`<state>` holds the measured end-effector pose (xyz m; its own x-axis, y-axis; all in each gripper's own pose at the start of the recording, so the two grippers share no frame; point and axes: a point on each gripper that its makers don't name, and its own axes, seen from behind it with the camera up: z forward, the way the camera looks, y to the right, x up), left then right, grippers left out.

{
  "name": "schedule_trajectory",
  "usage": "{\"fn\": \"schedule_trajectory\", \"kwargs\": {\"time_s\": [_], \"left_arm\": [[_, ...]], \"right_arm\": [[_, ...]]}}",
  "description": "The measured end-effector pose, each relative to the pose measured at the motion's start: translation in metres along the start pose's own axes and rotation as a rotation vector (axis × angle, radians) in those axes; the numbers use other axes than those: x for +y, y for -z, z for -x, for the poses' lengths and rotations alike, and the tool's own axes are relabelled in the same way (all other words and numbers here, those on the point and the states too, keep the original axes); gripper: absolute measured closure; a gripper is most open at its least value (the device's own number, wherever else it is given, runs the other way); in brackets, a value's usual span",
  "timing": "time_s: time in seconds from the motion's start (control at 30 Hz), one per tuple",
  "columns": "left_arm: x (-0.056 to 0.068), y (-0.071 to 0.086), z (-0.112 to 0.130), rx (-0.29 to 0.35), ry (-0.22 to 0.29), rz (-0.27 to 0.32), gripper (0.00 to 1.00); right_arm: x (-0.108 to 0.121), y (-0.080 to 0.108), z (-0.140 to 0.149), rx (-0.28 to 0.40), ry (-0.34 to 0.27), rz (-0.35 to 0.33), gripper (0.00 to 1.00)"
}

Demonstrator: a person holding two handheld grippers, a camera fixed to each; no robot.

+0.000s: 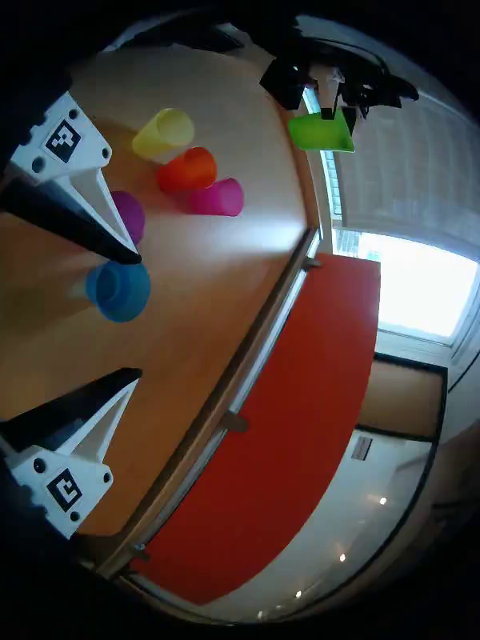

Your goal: Pour water

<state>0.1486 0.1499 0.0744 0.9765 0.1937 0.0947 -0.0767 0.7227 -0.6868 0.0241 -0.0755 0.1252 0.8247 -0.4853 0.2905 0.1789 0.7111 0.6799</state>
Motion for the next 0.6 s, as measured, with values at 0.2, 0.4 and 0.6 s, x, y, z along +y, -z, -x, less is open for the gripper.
{"fn": "schedule_trajectory", "kwargs": {"time_s": [0.2,0.4,0.6], "left_arm": [[-0.003,0.001,0.003,-0.008,-0.003,-0.005,0.11],[-0.002,-0.001,0.008,-0.019,-0.008,-0.003,0.11],[-0.004,-0.002,0.01,-0.026,-0.011,-0.003,0.11]], "right_arm": [[0.0,-0.005,0.0,-0.011,0.005,-0.012,0.0],[-0.002,-0.013,0.009,-0.035,0.005,-0.024,0.0],[-0.007,-0.021,0.022,-0.074,0.014,-0.045,0.0]]}}
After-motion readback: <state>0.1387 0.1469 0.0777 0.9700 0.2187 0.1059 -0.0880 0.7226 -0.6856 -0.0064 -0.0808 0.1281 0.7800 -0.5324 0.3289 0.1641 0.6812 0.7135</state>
